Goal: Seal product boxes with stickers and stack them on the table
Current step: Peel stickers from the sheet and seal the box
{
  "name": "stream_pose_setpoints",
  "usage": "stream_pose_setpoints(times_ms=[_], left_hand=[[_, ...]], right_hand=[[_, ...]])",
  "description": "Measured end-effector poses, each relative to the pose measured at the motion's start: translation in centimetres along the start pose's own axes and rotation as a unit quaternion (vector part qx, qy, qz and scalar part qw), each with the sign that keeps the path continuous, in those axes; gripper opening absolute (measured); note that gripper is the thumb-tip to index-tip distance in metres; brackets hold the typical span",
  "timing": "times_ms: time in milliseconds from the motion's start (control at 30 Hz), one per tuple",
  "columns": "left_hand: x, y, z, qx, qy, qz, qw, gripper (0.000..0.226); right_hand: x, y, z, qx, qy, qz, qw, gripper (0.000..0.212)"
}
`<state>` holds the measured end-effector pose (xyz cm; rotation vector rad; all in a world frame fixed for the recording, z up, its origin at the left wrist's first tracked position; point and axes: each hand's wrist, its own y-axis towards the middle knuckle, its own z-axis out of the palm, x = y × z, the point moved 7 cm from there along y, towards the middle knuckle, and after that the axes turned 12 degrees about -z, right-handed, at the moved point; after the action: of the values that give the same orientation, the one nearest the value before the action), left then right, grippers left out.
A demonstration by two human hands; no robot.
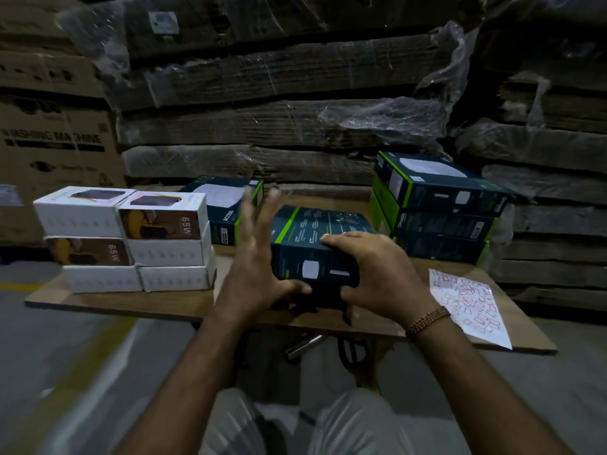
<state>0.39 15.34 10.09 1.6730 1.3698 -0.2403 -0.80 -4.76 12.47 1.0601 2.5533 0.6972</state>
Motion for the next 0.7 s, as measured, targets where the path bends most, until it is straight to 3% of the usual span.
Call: stream_pose_setpoints(times_ms=[133,267,467,700], left_hand=[[1.8,-1.2,1.6,0.028,0.044,0.034,0.998,0.097],[3.3,-2.4,2.9,0.033,0.025,0.036,0.998,0.088],[4.0,-3.5,4.0,0.04,0.02,0.008,0.999,0.068],[0.3,-4.8,4.5,0.026,0.056,0.01,0.998,0.057]], right_hand=[[0.3,-1.5,2.4,0.008,-0.018,-0.008,1.0,0.086],[-0.4,-3.8,4.3,-0.01,-0.002,0.041,0.999,0.088],[-0.5,-6.1,5.7,-0.057,0.091,0.11,0.988,0.066],[-2.0,-10.8,2.2,-0.237,0.091,0.247,0.935,0.048]])
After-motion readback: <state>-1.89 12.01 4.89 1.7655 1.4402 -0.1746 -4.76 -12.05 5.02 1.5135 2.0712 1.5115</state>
